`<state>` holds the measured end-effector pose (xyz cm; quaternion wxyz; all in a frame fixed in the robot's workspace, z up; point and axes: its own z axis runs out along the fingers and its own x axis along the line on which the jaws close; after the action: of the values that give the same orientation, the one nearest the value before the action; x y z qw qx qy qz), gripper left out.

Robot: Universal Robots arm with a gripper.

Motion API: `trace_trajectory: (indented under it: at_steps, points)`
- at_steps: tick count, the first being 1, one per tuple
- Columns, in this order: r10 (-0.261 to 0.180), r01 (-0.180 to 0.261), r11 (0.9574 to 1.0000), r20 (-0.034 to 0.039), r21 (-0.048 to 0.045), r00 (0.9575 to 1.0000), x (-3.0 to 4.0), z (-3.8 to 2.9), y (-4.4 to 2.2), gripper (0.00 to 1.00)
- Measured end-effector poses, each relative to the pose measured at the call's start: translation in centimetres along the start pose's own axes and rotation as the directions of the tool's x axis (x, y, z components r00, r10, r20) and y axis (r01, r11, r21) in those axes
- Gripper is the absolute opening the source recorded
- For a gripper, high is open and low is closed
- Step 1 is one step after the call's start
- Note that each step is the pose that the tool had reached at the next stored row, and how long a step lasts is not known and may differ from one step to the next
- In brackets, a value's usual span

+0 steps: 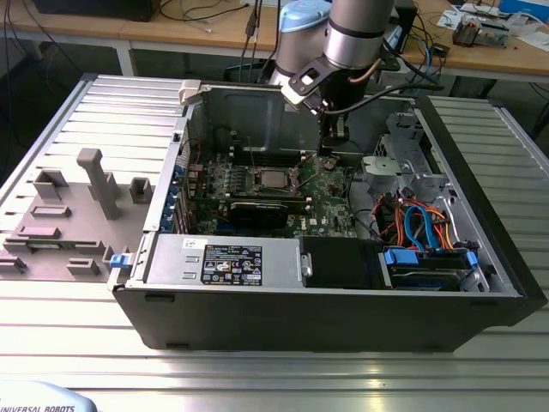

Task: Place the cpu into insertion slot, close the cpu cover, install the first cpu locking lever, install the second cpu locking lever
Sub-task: 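Close the cpu cover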

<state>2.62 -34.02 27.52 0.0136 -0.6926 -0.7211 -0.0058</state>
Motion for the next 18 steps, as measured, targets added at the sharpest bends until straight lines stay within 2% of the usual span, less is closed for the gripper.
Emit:
trace_trajectory:
  at_steps: [10, 18]
  points:
    - [0.0, 0.0, 1.0, 0.0, 0.0, 1.0, -0.03, 0.15, 0.51, 0.11]
    - [0.0, 0.0, 1.0, 0.0, 0.0011, 1.0, -0.09, 0.95, 1.62, 0.11]
